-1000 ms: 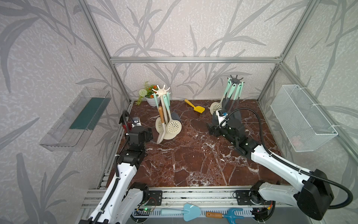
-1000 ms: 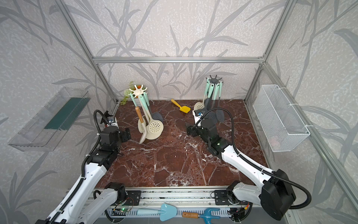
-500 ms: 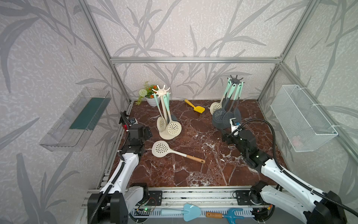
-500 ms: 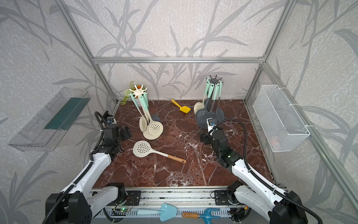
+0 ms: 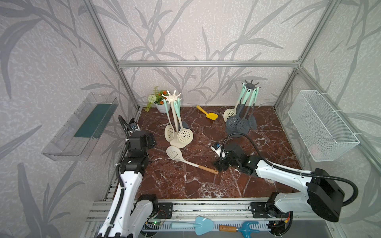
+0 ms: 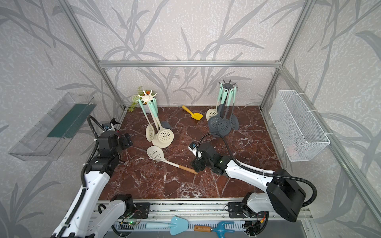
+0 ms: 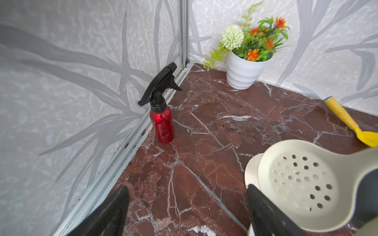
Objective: Hang the skimmer on the kitchen utensil rack
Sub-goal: Adjust the skimmer at the center of the board.
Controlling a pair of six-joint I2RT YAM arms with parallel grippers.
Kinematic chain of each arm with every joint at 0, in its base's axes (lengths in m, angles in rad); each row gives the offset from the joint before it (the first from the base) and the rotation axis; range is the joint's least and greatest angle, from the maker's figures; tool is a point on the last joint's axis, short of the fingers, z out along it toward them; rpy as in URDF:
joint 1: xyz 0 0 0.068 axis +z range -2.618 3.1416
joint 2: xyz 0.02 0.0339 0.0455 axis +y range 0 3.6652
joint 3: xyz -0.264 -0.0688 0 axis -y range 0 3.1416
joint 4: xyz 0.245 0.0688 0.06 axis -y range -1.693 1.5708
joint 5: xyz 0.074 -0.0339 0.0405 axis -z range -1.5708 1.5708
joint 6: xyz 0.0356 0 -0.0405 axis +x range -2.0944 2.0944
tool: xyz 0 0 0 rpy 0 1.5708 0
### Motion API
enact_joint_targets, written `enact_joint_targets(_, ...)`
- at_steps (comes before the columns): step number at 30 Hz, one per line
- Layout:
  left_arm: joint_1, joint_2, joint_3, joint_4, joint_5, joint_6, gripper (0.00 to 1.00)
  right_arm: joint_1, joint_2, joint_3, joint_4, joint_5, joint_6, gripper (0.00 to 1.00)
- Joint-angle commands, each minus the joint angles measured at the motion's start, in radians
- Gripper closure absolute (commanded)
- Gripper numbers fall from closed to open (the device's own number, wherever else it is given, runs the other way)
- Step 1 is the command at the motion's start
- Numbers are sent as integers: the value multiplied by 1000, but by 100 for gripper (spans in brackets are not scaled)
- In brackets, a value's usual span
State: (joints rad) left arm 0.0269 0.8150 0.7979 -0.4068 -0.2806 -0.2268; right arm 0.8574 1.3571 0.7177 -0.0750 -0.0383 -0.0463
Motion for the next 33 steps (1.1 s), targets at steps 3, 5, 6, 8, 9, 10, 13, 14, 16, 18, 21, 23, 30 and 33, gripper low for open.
enact_joint_targets(3,-5,-74,56,-194,86,36,15,41,119,83,-129,-12,-86,12)
enact_joint_targets(5,-6,-96,78,-228,111,59,16,42,180,124,-185,-4,-94,12)
enact_joint_targets(6,-8,-105,86,-235,116,71,16,43,209,143,-207,1,-107,12)
enact_joint_targets(8,-8,-116,105,-252,130,91,16,42,284,216,-281,7,-115,13)
enact_joint_targets(9,-10,-116,112,-254,141,96,17,41,316,242,-299,30,-120,13)
enact_joint_targets(10,-12,-113,118,-256,158,106,17,42,358,279,-321,77,-103,13)
enact_joint_targets(13,-30,-109,132,-252,207,141,18,22,480,385,-368,133,-106,14)
enact_joint_targets(14,-42,-111,132,-246,216,163,18,18,507,405,-357,211,-82,14)
enact_joint_targets(16,-73,-108,138,-239,222,210,19,-24,546,451,-345,300,-31,14)
enact_joint_targets(18,-110,-106,141,-235,224,260,19,-93,559,471,-295,320,28,14)
enact_joint_targets(21,-179,-99,126,-227,230,354,20,-141,537,491,-227,298,65,14)
enact_joint_targets(23,-218,-96,105,-219,263,415,21,-142,496,474,-186,246,94,14)
enact_joint_targets(30,-335,-60,44,-215,456,586,26,-142,249,239,137,28,240,14)
enact_joint_targets(33,-379,-17,35,-236,515,624,30,-152,116,168,201,-1,274,14)
